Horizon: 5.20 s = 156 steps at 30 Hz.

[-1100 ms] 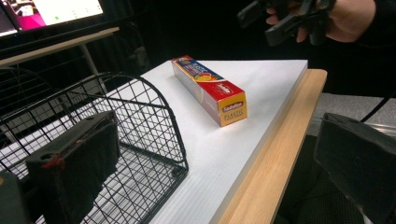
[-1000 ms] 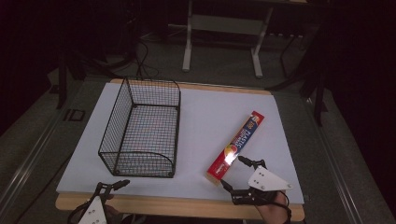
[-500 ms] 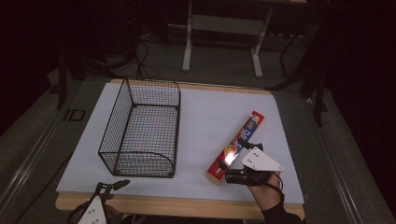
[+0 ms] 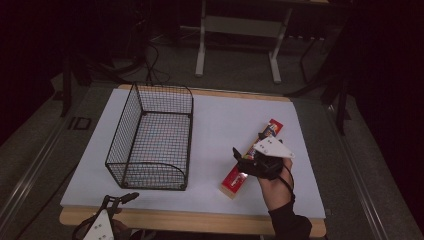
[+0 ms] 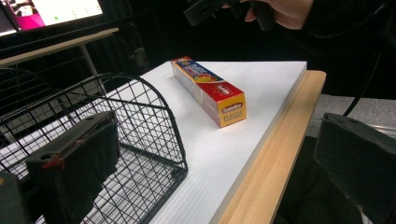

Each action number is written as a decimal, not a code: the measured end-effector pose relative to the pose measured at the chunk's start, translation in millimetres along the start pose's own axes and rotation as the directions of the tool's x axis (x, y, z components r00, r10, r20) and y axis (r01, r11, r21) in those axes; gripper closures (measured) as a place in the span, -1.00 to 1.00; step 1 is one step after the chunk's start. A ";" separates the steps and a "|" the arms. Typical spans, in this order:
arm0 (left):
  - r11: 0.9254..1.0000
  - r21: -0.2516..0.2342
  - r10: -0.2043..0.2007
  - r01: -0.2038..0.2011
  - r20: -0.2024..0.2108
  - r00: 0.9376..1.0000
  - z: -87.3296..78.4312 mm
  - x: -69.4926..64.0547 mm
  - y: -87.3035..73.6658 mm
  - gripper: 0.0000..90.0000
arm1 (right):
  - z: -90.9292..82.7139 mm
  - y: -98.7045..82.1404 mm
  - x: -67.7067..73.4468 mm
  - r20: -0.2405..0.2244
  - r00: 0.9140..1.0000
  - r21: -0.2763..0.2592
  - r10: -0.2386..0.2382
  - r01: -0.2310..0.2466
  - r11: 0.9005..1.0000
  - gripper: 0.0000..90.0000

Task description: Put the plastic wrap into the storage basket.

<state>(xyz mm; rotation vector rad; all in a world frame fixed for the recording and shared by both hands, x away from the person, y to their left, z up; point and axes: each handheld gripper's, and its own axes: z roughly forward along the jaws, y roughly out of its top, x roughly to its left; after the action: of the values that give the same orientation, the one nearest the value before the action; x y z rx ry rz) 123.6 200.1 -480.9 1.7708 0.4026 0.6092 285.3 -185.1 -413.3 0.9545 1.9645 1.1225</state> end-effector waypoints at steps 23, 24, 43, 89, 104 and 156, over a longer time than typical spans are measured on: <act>1.000 0.003 -0.005 0.005 0.003 1.000 1.1 1.0 -0.3 -0.98 | 76.0 -2.2 -55.0 0.252 0.894 0.444 0.370 -0.446 0.777 -0.71; 1.000 0.003 -0.005 0.005 0.002 1.000 1.0 1.0 -0.3 -0.98 | 78.5 -2.2 -58.4 0.272 0.888 0.459 0.371 -0.458 0.761 -0.71; 1.000 0.002 -0.007 0.007 -0.003 1.000 0.1 1.4 -0.6 -0.98 | 116.5 -27.7 -90.7 0.496 0.698 0.498 0.517 -0.716 0.489 -0.71; 1.000 0.006 -0.003 0.003 -0.003 1.000 0.0 1.2 -1.1 -0.98 | 142.5 -19.9 -65.1 0.515 0.720 0.548 0.465 -0.694 0.467 -0.19; 1.000 0.011 0.000 0.000 -0.003 1.000 0.7 1.0 -1.2 -0.98 | 139.7 23.3 -39.6 0.246 0.915 0.692 0.318 -0.396 0.603 -0.15; 1.000 0.006 0.003 -0.003 -0.003 1.000 -0.1 0.2 -0.8 -0.98 | 100.7 184.8 29.5 -0.176 0.982 0.586 0.065 0.051 0.809 -0.12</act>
<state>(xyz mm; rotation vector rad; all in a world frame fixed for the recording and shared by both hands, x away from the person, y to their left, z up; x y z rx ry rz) 123.7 200.5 -481.6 1.7767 0.4042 0.6135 401.6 -52.9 -294.1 1.1970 2.5429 0.6102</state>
